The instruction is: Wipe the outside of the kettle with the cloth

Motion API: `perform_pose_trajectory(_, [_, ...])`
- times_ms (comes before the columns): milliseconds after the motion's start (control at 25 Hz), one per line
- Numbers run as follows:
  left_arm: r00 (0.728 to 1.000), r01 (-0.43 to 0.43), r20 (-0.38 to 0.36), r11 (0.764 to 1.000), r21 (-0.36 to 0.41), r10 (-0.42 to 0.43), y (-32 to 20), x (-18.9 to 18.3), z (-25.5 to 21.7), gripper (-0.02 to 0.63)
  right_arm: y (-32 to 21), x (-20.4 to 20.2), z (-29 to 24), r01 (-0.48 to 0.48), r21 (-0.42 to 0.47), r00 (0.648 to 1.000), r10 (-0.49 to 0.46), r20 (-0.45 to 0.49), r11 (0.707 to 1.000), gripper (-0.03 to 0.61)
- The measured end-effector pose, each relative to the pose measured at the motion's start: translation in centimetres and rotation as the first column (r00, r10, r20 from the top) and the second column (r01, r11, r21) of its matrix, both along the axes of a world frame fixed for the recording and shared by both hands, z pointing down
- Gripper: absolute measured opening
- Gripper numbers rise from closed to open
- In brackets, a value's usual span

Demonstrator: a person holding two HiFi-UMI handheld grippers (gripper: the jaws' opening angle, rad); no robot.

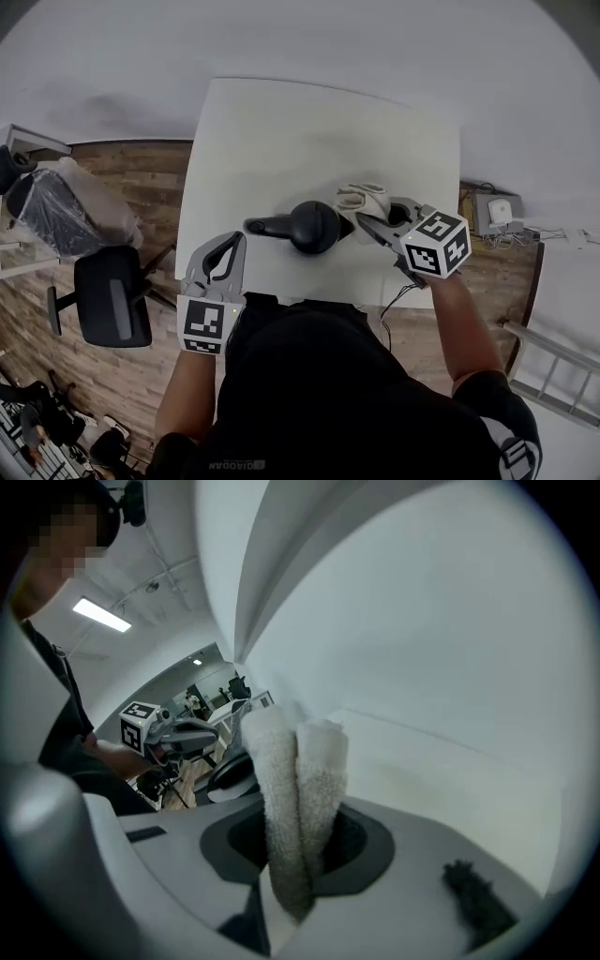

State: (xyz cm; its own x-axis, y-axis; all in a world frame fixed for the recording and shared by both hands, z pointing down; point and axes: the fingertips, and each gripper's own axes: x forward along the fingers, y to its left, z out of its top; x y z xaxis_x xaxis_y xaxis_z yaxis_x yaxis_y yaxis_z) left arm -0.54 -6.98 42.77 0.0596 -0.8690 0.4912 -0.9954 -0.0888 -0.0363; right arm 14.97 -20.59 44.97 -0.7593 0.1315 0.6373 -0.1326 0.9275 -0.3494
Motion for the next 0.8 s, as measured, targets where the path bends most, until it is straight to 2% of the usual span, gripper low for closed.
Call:
perform_pose_trajectory(240, [0.999, -0.001, -0.041, 1.0, 0.008, 0.001, 0.0, -2.8, 1.5, 0.008, -0.5, -2.4, 1.2, 0.09, 0.006, 0.988, -0.088, -0.127, 0.996, 0.092])
perform_pose_trajectory(400, [0.998, -0.014, -0.059, 1.0, 0.01, 0.015, -0.8, -3.4, 2.1, 0.008, -1.5, -3.3, 3.0, 0.106, -0.024, 0.975, -0.109, -0.194, 0.994, 0.092])
perform_pose_trajectory(640, [0.996, -0.024, -0.081, 1.0, -0.008, 0.023, -1.8, -4.6, 3.8, 0.008, -2.6, -4.9, 5.8, 0.133, -0.065, 0.956, -0.145, -0.255, 0.989, 0.092])
perform_pose_trajectory(800, [0.995, -0.036, -0.093, 0.999, -0.037, 0.032, -1.8, -5.2, 5.5, 0.008, -2.9, -5.6, 8.0, 0.18, -0.085, 0.931, -0.198, -0.308, 0.98, 0.092])
